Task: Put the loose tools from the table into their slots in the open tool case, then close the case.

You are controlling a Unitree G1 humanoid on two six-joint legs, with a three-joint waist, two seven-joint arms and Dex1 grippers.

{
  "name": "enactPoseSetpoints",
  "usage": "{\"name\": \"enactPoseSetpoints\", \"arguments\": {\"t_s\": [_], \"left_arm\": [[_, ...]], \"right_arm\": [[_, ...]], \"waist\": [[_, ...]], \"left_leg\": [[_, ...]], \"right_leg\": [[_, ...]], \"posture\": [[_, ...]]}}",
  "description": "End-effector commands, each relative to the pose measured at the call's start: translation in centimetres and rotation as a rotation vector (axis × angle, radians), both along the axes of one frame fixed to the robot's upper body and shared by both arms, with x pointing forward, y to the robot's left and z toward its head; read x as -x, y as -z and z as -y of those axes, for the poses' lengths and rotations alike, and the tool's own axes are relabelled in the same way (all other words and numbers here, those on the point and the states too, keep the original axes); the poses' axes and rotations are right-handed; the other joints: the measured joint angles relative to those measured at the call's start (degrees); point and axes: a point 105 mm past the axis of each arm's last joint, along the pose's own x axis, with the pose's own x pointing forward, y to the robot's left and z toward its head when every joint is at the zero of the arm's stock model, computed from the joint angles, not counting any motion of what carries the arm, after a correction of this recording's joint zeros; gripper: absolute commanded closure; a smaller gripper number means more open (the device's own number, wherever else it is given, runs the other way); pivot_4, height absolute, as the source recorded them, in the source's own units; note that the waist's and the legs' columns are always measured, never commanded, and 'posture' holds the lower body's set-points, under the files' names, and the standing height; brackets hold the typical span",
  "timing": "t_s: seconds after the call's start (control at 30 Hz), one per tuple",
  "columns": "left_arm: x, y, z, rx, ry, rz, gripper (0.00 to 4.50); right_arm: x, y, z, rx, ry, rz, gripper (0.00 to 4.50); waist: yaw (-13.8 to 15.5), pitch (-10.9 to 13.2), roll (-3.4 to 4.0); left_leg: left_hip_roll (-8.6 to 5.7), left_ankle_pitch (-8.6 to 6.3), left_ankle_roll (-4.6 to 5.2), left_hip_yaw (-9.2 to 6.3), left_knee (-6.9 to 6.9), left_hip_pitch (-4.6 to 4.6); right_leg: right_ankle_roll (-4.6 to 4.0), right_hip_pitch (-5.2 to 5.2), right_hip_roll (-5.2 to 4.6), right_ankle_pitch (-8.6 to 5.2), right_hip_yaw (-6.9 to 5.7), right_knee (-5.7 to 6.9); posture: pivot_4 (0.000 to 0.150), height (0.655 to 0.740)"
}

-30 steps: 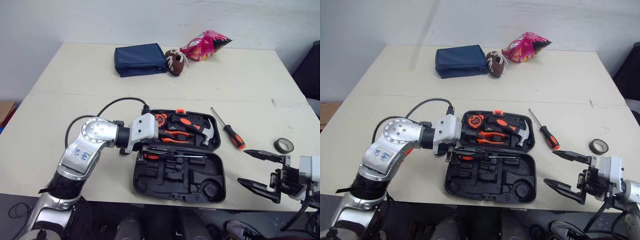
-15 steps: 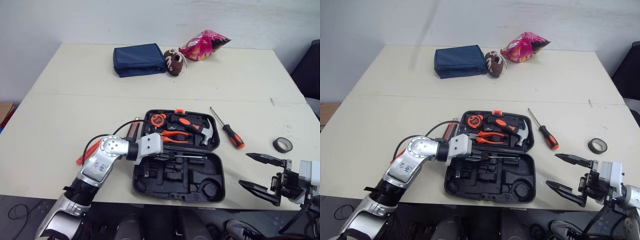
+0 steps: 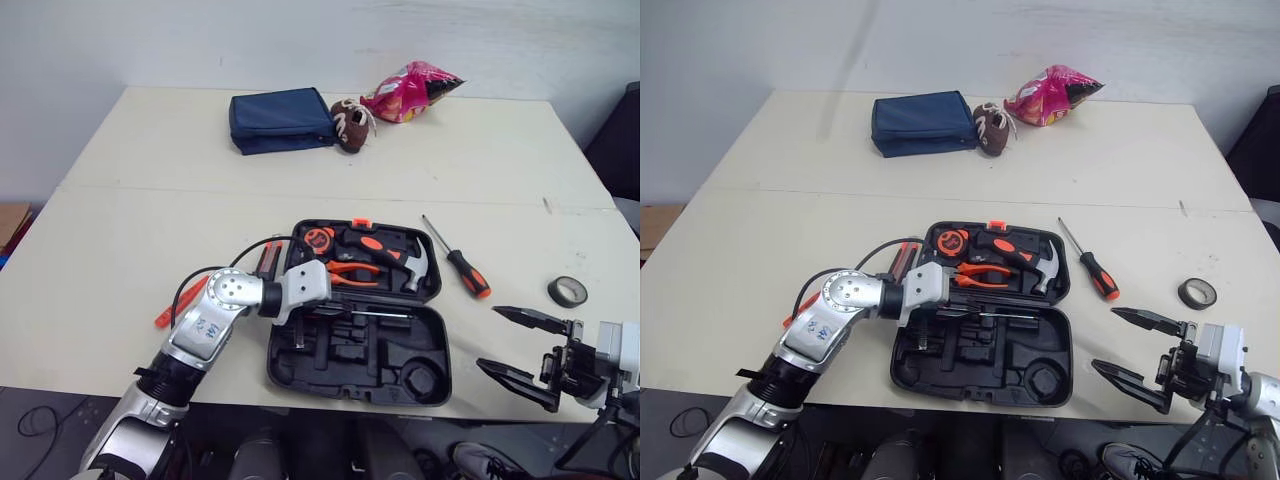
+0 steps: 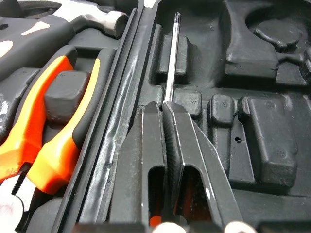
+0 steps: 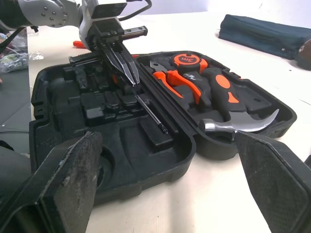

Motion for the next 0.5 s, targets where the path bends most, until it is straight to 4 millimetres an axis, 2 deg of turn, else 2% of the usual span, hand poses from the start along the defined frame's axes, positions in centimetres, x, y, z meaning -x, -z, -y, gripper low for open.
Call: {"name": "enactPoseSetpoints", "arguments": {"t_s": [0.03,0.17,0.27,0.4,0.5], "left_arm": [[0.4,2.5,-0.4,-0.115,-0.009,-0.046,4.42],[0.7,3.8,0.0,-0.192,0.008,-0.054,4.42],[0.2,4.9,0.1,-0.267,-0.030,-0.077,4.42],[0.3,5.4,0.3,-0.315,-0.034,-0.110,4.42],[0.4,5.0,0.6,-0.320,-0.030,-0.105,4.42]], "right_arm": [[0.2,-0.7,-0.1,0.005,0.003,0.037,0.00],[0.1,-0.8,-0.1,0.005,0.009,0.038,0.00],[0.0,-0.9,-0.2,0.003,0.013,0.039,0.00],[-0.2,-1.1,-0.6,0.002,0.017,0.044,0.00],[-0.2,-1.2,-0.6,0.005,0.028,0.048,0.00]], "waist": [[-0.04,0.00,0.00],[-0.11,-0.06,0.03],[0.36,-0.37,0.18],[1.31,-1.09,0.31],[1.28,-1.42,0.30]], "left_leg": [[0.00,0.00,0.00,0.00,-0.03,0.07],[0.04,-0.11,-0.08,-0.01,-0.27,0.86],[0.02,-0.18,0.00,-0.01,-0.27,0.91],[0.02,-0.29,0.07,-0.02,-0.25,1.00],[0.03,-0.36,0.08,-0.10,-0.27,1.11]], "right_leg": [[0.00,0.09,0.00,0.00,0.00,-0.03],[-0.03,0.84,0.01,-0.02,0.00,-0.27],[-0.02,0.95,-0.02,-0.02,-0.01,-0.35],[-0.01,1.13,-0.03,-0.01,-0.01,-0.52],[-0.01,1.33,-0.05,-0.01,-0.07,-0.64]], "posture": [[0.150,0.7400],[0.150,0.7400],[0.150,0.7400],[0.150,0.7400],[0.150,0.7400]]}}
